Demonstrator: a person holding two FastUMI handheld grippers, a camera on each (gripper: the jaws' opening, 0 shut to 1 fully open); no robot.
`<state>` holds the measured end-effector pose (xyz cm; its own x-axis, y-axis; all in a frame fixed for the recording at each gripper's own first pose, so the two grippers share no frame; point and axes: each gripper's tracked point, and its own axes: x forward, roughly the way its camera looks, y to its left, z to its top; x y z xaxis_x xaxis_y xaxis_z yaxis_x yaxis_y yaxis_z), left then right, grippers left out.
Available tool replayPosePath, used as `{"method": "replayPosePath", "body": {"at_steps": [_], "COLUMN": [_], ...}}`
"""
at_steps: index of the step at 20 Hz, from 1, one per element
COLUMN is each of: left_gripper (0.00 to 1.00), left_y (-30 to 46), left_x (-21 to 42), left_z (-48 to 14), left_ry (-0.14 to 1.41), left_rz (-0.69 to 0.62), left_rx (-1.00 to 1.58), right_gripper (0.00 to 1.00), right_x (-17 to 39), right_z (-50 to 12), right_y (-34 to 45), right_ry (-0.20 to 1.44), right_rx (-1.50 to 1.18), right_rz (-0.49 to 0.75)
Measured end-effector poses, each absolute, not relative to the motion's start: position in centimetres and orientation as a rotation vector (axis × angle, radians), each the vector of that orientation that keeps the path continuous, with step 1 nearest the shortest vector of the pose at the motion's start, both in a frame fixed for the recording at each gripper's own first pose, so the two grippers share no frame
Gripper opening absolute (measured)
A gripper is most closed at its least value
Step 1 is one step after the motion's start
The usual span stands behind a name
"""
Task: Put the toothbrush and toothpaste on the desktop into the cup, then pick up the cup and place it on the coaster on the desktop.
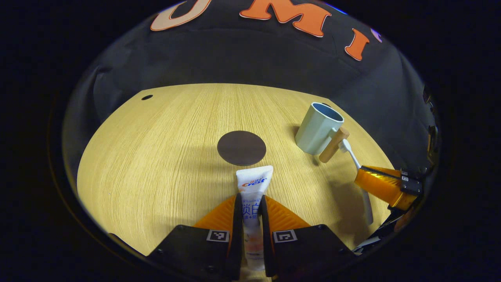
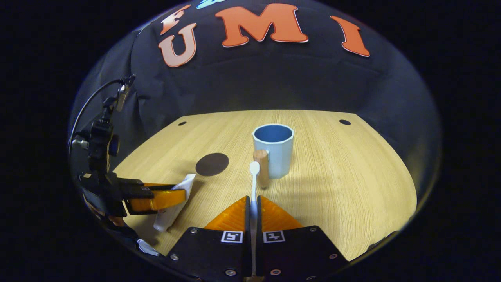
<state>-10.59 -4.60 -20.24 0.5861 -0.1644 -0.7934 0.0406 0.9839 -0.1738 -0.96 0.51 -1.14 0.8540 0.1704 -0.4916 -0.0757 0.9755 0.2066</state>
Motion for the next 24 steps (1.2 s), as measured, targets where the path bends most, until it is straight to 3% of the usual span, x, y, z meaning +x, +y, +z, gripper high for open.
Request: {"method": "replayPosePath", "body": {"at_steps": [8,15,18,24], "left_gripper": [0.27,0.27,0.20,0.22], "left_y": [-4.7,-4.6,-4.8,-4.8], "left_x": [-10.2,-10.1,-9.4,-9.0], "left_z": [-19.4,-17.6,-18.1,-16.4], "left_ry": [0.906,0.856,0.841,0.777], "left_rz": [-0.121,-0.136,-0.147,-0.182], "left_rx": [-0.157,-0.190,-0.212,-0.231], "right_gripper": [0.04,0.04,0.04,0.04], "right_x": [-0.5,2.7,3.8,5.8], "right_z": [3.3,6.3,7.4,9.5], "right_y": [-0.5,-1.7,-1.8,-2.7], "right_ry": [0.405,0.264,0.227,0.113], "right_rx": [0.191,0.195,0.204,0.220], "right_rz": [0.167,0.174,0.175,0.152]}}
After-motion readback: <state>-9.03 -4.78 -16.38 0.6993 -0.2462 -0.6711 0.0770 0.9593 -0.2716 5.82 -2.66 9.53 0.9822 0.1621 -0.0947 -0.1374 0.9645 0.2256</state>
